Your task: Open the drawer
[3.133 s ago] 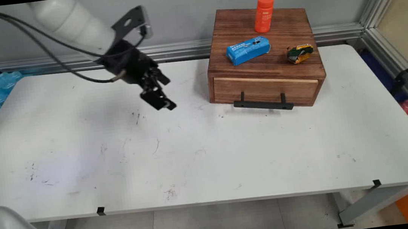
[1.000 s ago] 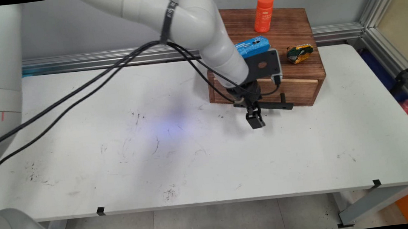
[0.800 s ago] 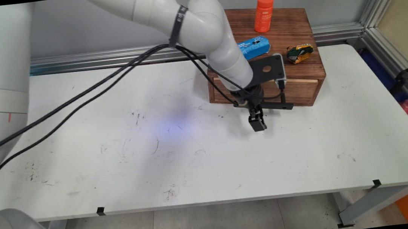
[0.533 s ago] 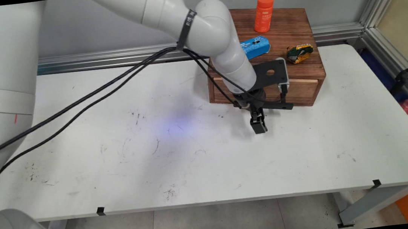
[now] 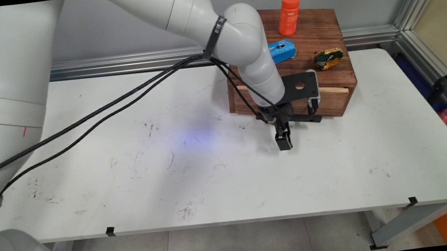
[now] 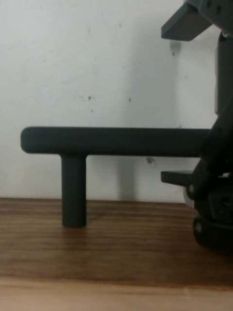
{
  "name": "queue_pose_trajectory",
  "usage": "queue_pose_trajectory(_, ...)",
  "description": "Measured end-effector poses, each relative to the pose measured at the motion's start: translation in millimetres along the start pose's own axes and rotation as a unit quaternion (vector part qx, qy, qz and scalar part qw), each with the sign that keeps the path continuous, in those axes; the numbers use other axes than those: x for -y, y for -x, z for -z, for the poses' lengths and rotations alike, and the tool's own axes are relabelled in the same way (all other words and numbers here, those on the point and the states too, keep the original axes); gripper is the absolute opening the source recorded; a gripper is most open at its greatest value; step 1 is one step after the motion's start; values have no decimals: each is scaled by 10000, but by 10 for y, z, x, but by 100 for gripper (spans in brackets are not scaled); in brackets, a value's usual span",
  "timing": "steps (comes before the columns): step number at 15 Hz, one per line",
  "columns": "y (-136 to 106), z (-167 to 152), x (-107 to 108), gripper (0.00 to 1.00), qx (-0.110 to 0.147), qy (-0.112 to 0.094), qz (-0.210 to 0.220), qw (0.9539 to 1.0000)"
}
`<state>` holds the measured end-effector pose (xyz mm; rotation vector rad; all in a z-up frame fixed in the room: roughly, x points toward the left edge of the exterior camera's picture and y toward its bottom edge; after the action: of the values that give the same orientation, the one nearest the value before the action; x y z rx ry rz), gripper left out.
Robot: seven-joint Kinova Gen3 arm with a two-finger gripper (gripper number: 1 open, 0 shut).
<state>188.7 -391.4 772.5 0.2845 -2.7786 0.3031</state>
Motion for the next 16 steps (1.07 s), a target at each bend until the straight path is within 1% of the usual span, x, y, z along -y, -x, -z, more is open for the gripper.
queue_pose_trajectory(6,-57,35,-161,100,76,121,-21,9999)
queue_pose_trajectory(16,-90,194,-666,100,202,447,-15,9988)
